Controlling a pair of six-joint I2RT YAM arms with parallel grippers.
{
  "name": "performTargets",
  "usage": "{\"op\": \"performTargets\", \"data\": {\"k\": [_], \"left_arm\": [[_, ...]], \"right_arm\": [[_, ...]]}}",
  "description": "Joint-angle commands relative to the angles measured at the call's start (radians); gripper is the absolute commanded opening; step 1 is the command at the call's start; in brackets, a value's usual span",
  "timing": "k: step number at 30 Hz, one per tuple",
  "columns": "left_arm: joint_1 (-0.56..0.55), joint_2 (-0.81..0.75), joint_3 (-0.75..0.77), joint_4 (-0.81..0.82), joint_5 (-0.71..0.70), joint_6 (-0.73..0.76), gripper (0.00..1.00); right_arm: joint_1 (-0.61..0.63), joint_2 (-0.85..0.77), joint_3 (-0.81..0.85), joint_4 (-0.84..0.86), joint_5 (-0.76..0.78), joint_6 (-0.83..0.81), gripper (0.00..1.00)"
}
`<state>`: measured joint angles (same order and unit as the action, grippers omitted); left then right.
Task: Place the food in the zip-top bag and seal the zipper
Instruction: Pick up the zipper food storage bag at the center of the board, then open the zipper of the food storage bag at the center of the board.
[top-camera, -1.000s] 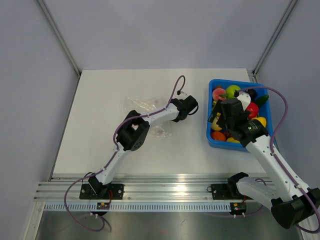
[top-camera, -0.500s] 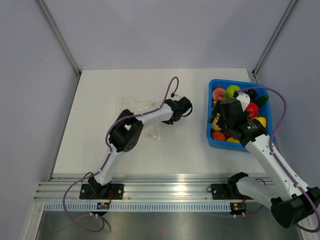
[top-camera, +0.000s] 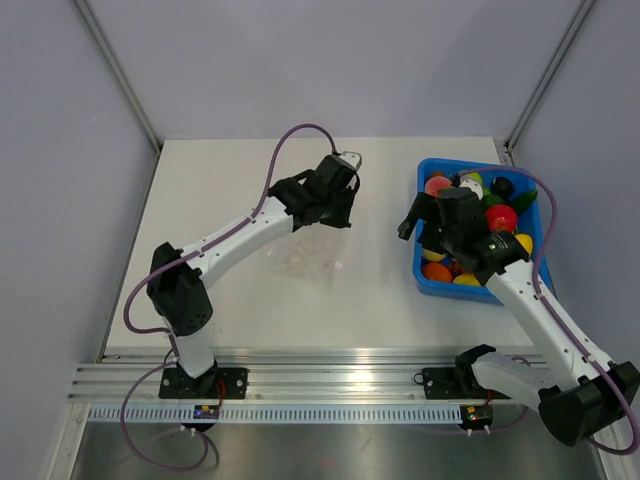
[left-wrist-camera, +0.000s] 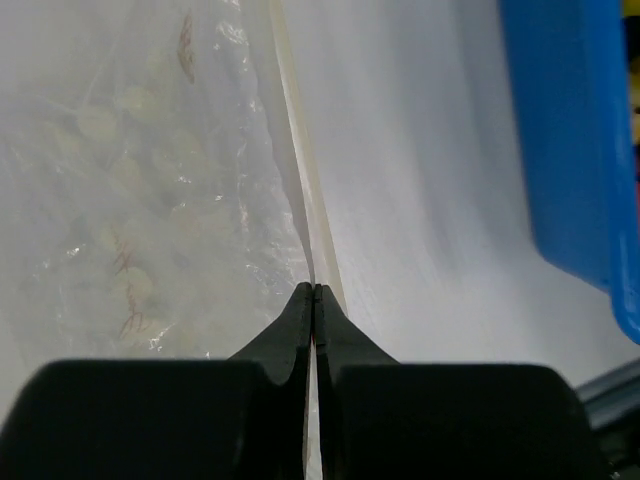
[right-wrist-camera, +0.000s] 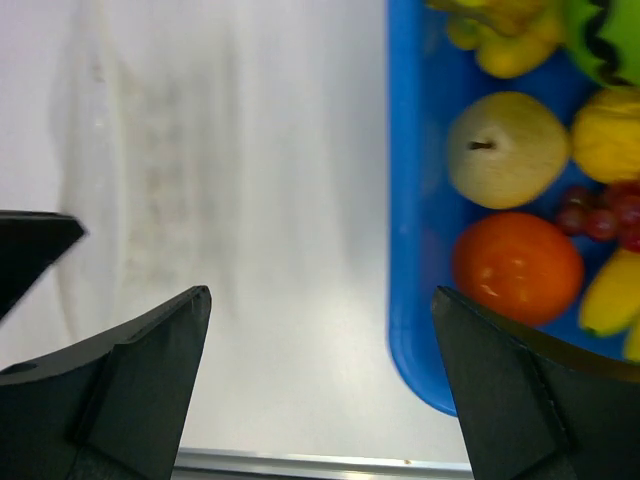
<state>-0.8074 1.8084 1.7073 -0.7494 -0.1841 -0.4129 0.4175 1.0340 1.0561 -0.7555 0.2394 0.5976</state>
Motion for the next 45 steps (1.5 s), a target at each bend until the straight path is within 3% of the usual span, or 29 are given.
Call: {"op": "performTargets", "data": {"k": [1, 6, 15, 29, 40, 45], "left_arm": [[0.030, -0.041, -0.063, 0.100, 0.272, 0.013, 0.00], [0.060, -0.080, -0.109, 0.166, 0.396, -0.018, 0.00], [0.093, -0.115, -0.118, 0.168, 0.483, -0.067, 0.00], [0.135, -0.138, -0.121, 0.140, 0.509, -0.122, 0.00], [0.137, -0.152, -0.135, 0.156, 0.528, -0.124, 0.00], [0.137, -0.167, -0.144, 0.160, 0.532, -0.125, 0.00]], "right_arm": [[0.012, 0.057, 0.044, 0.189, -0.207, 0.065, 0.99], [0.046, 0.147, 0.064, 0.301, -0.262, 0.142, 0.99], [0.098, 0.248, 0.053, 0.389, -0.259, 0.255, 0.88], [0.119, 0.189, -0.030, 0.398, -0.150, 0.334, 0.74], [0.133, 0.290, -0.022, 0.452, -0.232, 0.324, 0.72], [0.139, 0.376, -0.012, 0.521, -0.290, 0.326, 0.66]]}}
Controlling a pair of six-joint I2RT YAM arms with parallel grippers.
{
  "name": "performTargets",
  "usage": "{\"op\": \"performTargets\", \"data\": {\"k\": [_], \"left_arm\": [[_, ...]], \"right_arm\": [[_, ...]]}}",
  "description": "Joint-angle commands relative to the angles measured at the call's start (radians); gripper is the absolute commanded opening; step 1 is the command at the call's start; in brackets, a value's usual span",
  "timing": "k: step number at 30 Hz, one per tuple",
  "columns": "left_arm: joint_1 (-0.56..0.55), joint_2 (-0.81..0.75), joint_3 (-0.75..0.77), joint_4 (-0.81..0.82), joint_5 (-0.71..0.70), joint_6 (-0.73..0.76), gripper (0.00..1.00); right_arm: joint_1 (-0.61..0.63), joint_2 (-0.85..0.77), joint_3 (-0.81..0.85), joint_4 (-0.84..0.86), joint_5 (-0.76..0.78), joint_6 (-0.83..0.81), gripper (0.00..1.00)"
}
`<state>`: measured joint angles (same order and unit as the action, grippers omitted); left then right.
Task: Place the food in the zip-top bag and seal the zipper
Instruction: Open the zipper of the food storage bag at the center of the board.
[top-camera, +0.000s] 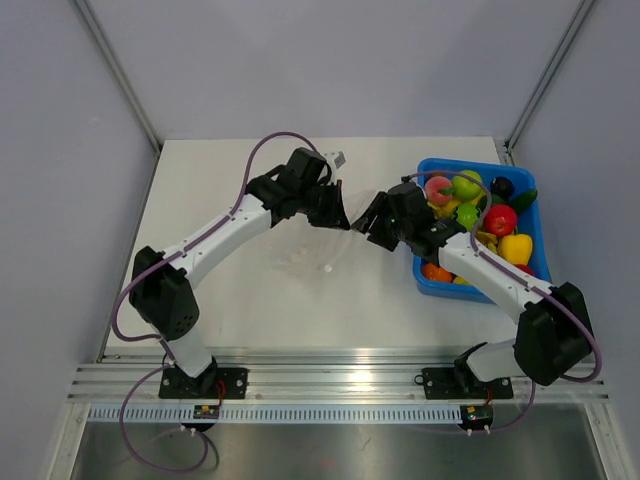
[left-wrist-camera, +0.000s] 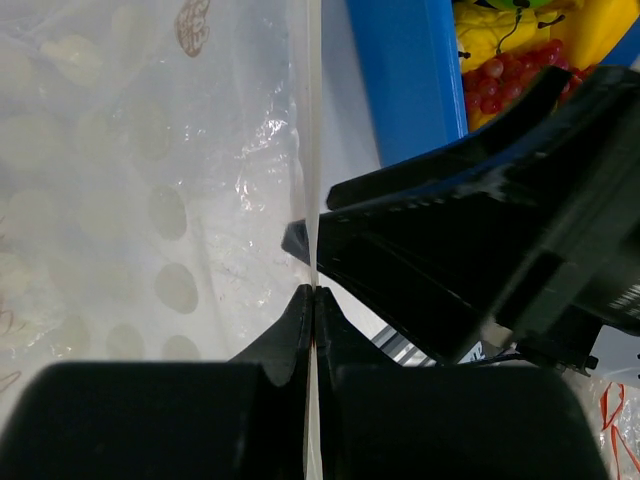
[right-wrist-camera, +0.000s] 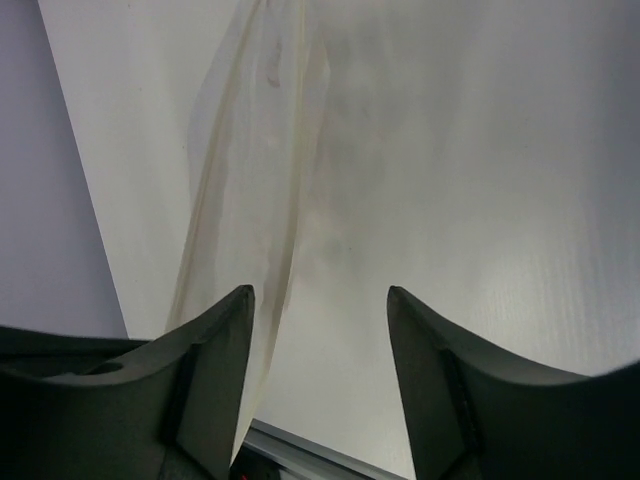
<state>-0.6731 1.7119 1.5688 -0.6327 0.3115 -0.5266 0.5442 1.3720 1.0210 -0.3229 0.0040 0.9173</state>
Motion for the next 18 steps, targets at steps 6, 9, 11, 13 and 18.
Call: {"op": "performTargets", "data": {"k": [6, 9, 11, 13, 18], "left_arm": [[0.007, -0.093, -0.003, 0.004, -0.001, 0.025, 0.00], [0.035, -0.120, 0.000, -0.038, -0.043, 0.060, 0.00], [0.058, -0.138, -0.012, -0.047, -0.019, 0.073, 0.00], [0.089, -0.147, -0.021, -0.045, 0.008, 0.071, 0.00], [0.093, -0.155, -0.006, -0.093, -0.144, 0.108, 0.00]], "right_arm": [[0.013, 0.056, 0.036, 0.088, -0.030, -0.021, 0.17], [0.013, 0.042, 0.073, -0.031, 0.080, -0.052, 0.00], [0.013, 0.035, 0.094, -0.082, 0.114, -0.077, 0.00], [0.013, 0.030, 0.109, -0.111, 0.123, -0.090, 0.00], [0.019, 0.010, 0.157, -0.165, 0.129, -0.095, 0.00]]}}
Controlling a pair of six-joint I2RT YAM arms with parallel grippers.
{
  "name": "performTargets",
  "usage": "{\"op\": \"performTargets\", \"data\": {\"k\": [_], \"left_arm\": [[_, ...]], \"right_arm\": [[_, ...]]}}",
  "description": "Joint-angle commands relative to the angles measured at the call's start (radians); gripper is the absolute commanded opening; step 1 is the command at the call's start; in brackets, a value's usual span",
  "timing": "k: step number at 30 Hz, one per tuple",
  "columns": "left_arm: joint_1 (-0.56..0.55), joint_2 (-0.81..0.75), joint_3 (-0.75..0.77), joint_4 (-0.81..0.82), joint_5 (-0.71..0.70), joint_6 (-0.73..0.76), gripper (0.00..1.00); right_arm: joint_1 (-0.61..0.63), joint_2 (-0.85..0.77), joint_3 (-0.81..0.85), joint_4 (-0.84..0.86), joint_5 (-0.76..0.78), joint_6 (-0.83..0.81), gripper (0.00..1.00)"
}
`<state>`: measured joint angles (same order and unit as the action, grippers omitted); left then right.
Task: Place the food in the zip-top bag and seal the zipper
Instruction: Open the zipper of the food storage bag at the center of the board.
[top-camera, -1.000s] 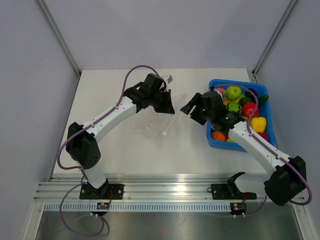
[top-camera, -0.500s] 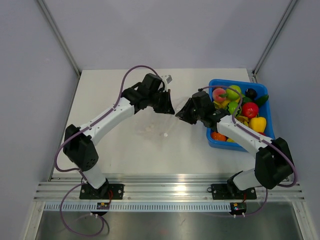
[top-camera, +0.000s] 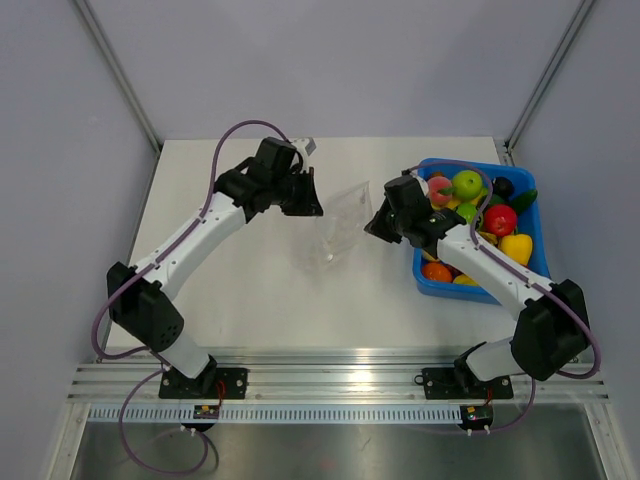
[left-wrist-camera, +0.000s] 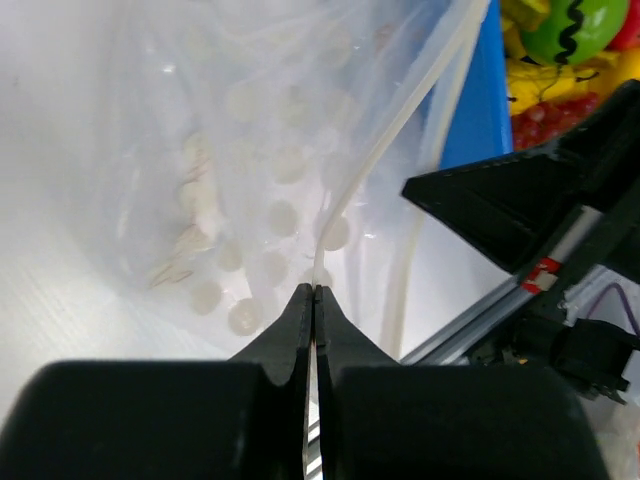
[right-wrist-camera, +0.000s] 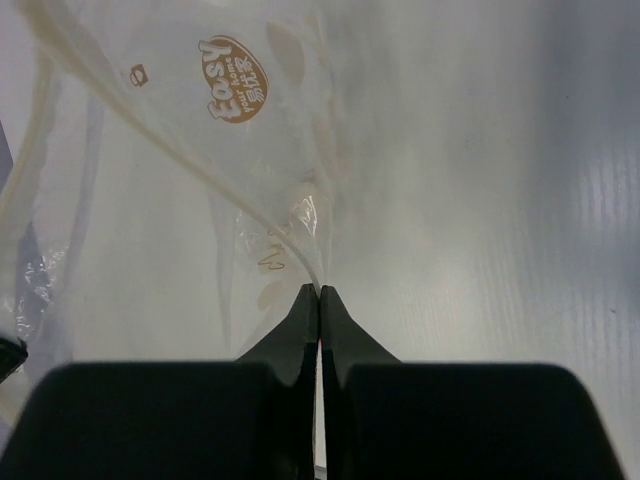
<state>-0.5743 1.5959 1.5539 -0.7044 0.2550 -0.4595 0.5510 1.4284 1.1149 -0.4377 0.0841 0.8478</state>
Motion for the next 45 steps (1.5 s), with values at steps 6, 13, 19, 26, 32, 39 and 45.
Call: {"op": "performTargets", "data": {"k": [6, 13, 19, 26, 32, 39, 45], "left_arm": [[-0.047, -0.025, 0.018, -0.053, -0.208, 0.058, 0.06], [-0.087, -0.004, 0.037, -0.033, -0.209, 0.055, 0.27], [-0.099, -0.004, 0.037, -0.030, -0.192, 0.055, 0.41], [-0.127, 0.012, 0.029, -0.018, -0.189, 0.042, 0.41], [-0.160, 0.032, 0.043, -0.012, -0.203, 0.041, 0.38], [-0.183, 0.026, 0.037, -0.006, -0.234, 0.053, 0.55], [-0.185, 0.036, 0.029, -0.004, -0.250, 0.059, 0.45]], "right_arm": [[0.033, -0.043, 0.118, -0.082, 0.033, -0.030, 0.00], [0.041, -0.023, 0.157, -0.102, 0.020, -0.021, 0.00], [0.041, -0.017, 0.161, -0.104, 0.025, -0.007, 0.00], [0.043, -0.019, 0.161, -0.099, 0.022, -0.001, 0.00], [0.049, -0.019, 0.158, -0.096, 0.020, 0.002, 0.00], [0.049, -0.025, 0.152, -0.099, 0.011, 0.004, 0.00], [0.050, -0.043, 0.140, -0.096, 0.013, 0.007, 0.00]]}}
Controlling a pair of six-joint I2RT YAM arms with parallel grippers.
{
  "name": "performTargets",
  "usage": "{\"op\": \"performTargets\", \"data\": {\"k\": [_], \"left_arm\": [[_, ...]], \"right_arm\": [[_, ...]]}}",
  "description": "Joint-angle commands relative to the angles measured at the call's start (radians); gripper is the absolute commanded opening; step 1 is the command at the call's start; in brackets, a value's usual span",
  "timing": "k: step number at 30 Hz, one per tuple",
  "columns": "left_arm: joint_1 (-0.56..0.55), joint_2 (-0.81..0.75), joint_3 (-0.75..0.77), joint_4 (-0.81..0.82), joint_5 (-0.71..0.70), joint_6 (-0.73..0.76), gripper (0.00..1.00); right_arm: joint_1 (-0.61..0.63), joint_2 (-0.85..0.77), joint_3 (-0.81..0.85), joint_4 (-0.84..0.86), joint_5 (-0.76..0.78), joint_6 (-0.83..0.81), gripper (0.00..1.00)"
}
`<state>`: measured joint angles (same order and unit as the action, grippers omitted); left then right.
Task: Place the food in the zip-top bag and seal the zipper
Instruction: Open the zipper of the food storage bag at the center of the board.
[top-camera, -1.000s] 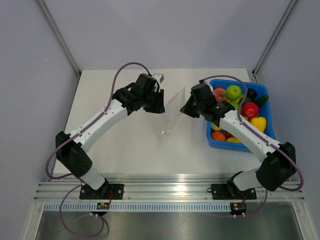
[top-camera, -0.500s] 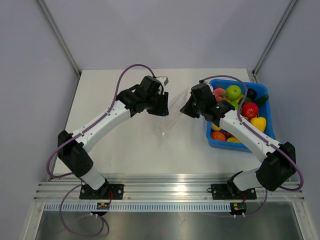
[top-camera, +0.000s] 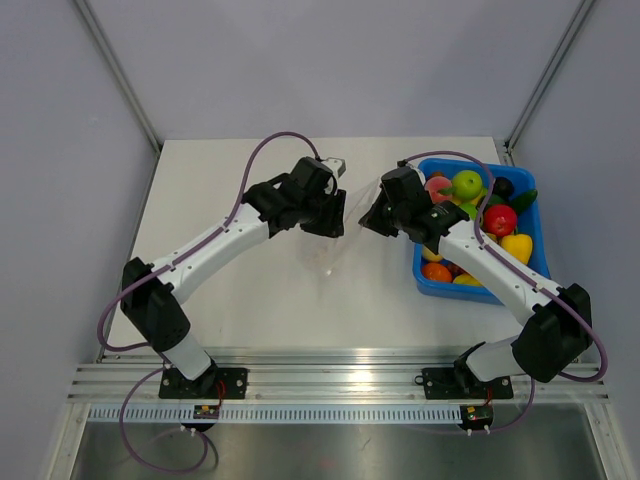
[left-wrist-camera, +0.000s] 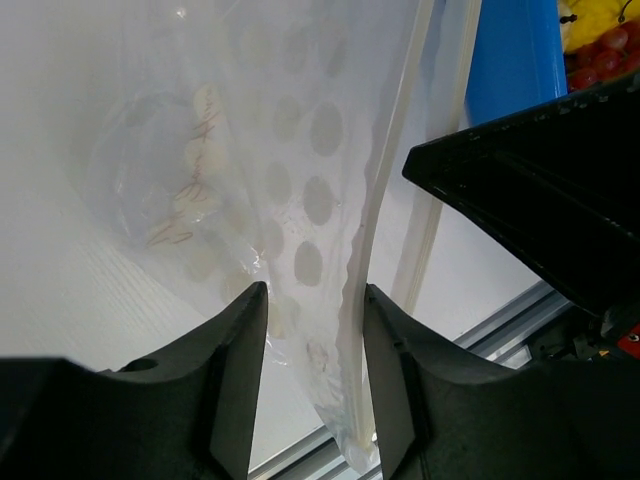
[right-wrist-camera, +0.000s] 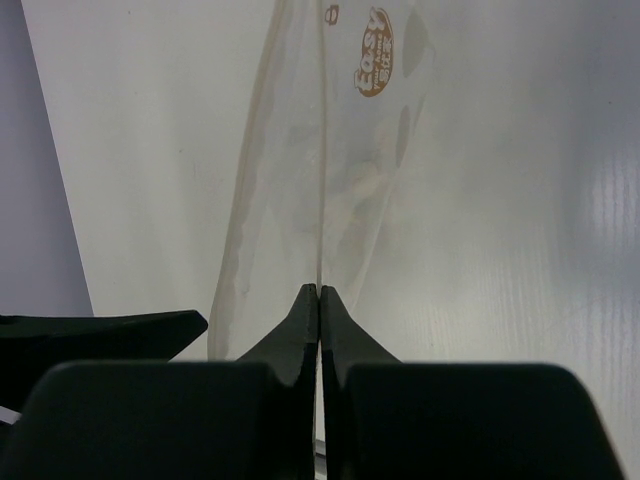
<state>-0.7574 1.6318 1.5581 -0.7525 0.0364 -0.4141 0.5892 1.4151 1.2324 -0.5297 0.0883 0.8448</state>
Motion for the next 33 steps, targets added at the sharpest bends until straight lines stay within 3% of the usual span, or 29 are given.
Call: {"op": "performTargets", "data": {"k": [1, 7, 13, 17, 18, 20, 24, 33], "left_arm": [[-0.002, 0.005, 0.025, 0.044, -0.030, 0.017, 0.48], [-0.019, 0.025, 0.033, 0.050, -0.078, 0.018, 0.51], [-0.042, 0.043, 0.043, 0.053, -0.157, 0.034, 0.39], [-0.046, 0.043, 0.051, 0.044, -0.185, 0.038, 0.18], [-0.046, 0.042, 0.056, 0.036, -0.188, 0.038, 0.08], [-0.046, 0.039, 0.079, 0.007, -0.194, 0.043, 0.01], [-0.028, 0.022, 0.115, -0.048, -0.202, 0.028, 0.00], [0.056, -0.013, 0.126, -0.070, -0.078, -0.011, 0.00]], "right_arm": [[0.012, -0.033, 0.021, -0.006, 0.010, 0.013, 0.00], [0.014, -0.033, 0.025, -0.003, 0.001, 0.011, 0.00], [0.015, -0.035, 0.035, -0.010, -0.007, 0.008, 0.00], [0.015, -0.038, 0.036, -0.018, -0.002, 0.007, 0.00], [0.015, -0.036, 0.035, -0.021, 0.007, 0.002, 0.00], [0.015, -0.035, 0.036, -0.047, 0.030, -0.018, 0.00], [-0.015, -0.004, 0.038, -0.140, 0.108, -0.072, 0.00], [-0.031, 0.039, 0.030, -0.171, 0.148, -0.118, 0.00]]}}
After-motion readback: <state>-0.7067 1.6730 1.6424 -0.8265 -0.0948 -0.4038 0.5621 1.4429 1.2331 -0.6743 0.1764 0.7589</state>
